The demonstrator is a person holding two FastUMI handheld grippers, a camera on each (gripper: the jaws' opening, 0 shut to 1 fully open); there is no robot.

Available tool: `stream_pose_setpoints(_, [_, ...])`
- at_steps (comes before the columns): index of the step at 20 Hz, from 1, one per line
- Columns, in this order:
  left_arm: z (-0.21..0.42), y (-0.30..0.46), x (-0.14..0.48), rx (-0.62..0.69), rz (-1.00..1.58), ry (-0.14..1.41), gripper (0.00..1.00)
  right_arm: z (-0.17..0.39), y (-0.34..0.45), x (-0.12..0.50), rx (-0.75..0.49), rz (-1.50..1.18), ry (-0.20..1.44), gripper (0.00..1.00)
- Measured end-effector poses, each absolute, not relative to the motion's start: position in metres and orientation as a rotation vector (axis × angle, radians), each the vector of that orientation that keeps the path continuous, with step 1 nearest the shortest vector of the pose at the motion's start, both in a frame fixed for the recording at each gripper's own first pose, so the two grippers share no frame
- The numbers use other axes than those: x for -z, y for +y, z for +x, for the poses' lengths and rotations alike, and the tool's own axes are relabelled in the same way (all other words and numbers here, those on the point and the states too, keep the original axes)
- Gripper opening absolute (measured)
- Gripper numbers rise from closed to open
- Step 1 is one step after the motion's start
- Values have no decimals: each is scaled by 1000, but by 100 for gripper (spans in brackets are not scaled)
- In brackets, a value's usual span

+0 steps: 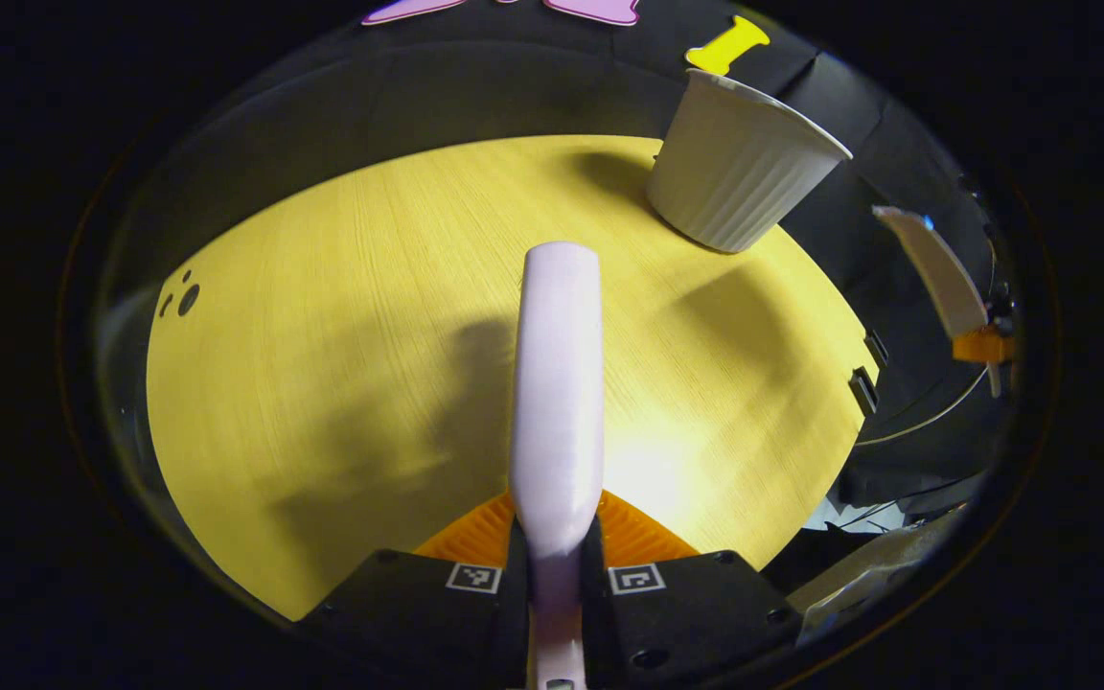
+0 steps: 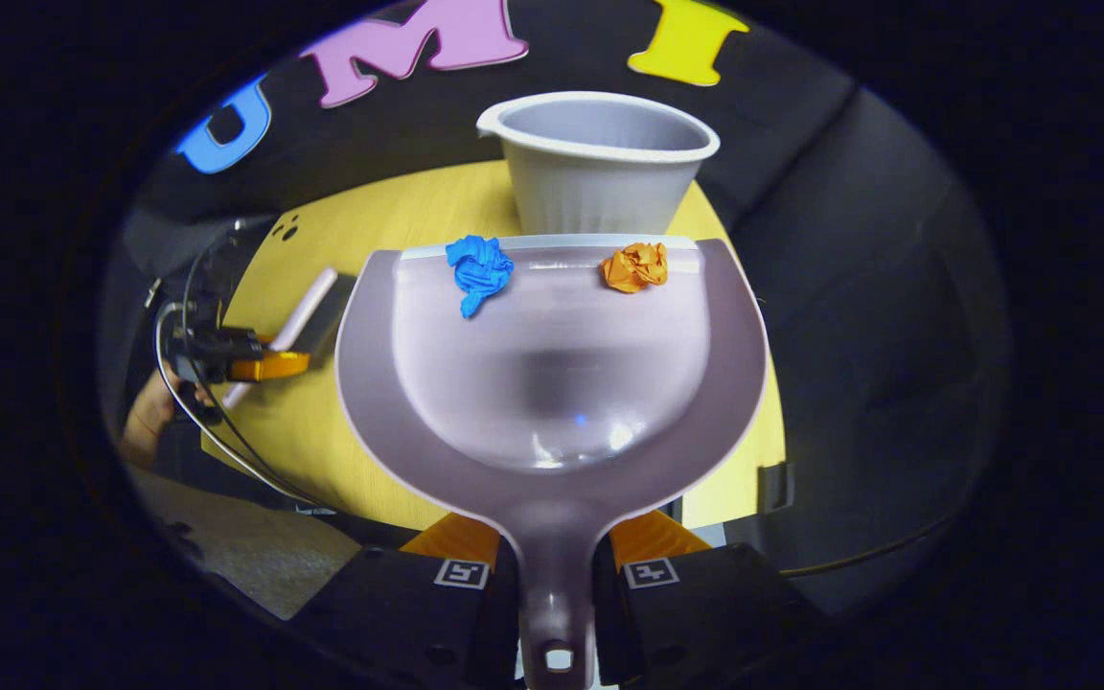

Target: Pick up the small broom and dustpan from the desktop, sweep the trash into the dustpan with the broom, and then empty the trash into the garbage bin.

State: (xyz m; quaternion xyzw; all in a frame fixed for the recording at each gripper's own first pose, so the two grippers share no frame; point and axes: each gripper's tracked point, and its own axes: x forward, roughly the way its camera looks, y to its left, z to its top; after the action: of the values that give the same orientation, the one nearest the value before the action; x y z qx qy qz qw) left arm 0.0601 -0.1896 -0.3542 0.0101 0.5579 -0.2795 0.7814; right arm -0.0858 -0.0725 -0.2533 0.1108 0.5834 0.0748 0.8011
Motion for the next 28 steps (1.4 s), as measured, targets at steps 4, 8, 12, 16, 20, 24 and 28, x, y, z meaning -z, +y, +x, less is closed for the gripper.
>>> stream_pose_setpoints(4, [56, -195, 359, 620, -5, 1225, 26, -23, -122, 204, -99, 259, 1196, 36])
stream_pose_setpoints(8, [59, -194, 359, 630, 16, 1221, 27, 28, -164, 200, -55, 158, 1186, 36])
stream_pose_setpoints(12, [62, -195, 359, 637, 14, 1220, 26, 75, -194, 214, -38, -18, 1232, 36])
stream_pose_setpoints(16, [63, -196, 360, 639, 10, 1225, 27, 100, -221, 218, -61, -241, 1319, 36])
stream_pose_setpoints(20, [63, -198, 360, 628, 2, 1229, 27, 116, -241, 211, -107, -473, 1400, 36])
stream_pose_setpoints(24, [63, -200, 359, 617, -20, 1234, 27, 117, -240, 208, -144, -517, 1438, 39])
stream_pose_setpoints(28, [64, -199, 359, 618, -16, 1234, 27, 116, -240, 207, -148, -541, 1419, 36])
